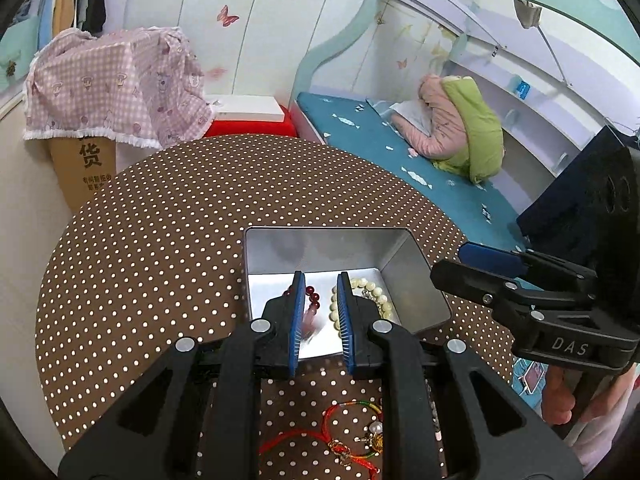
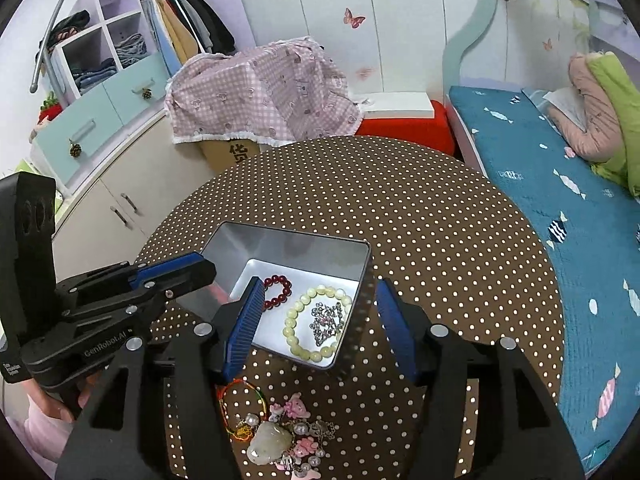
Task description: Organize jewelry
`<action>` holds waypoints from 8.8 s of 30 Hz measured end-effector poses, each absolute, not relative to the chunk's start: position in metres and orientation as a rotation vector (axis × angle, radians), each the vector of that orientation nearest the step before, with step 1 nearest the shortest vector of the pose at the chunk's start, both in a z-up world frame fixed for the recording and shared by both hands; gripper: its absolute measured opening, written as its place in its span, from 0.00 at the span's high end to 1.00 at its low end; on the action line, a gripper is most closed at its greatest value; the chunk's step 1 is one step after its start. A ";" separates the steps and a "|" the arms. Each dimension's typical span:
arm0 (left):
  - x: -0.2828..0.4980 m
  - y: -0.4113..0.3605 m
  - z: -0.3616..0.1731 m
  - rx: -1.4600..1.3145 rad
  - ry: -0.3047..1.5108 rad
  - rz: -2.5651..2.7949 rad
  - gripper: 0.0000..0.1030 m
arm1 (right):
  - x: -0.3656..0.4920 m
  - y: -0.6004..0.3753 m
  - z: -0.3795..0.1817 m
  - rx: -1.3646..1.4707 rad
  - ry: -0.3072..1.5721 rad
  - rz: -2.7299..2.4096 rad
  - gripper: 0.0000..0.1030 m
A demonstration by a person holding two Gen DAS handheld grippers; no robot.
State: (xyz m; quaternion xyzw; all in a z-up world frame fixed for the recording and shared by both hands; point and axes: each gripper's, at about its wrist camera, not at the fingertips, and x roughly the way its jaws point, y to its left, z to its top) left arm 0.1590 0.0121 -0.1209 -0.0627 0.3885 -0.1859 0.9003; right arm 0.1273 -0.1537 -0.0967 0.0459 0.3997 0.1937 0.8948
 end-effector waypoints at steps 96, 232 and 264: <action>0.068 0.048 -0.170 -0.182 0.999 -0.338 0.84 | 0.052 -0.091 -0.163 -0.113 0.967 0.454 0.73; 0.081 0.016 -0.158 0.017 0.968 -0.280 0.44 | 0.076 -0.149 -0.137 0.011 0.919 0.357 0.51; 0.076 0.013 -0.188 0.012 0.865 -0.335 0.89 | 0.088 -0.129 -0.168 -0.046 0.990 0.410 0.67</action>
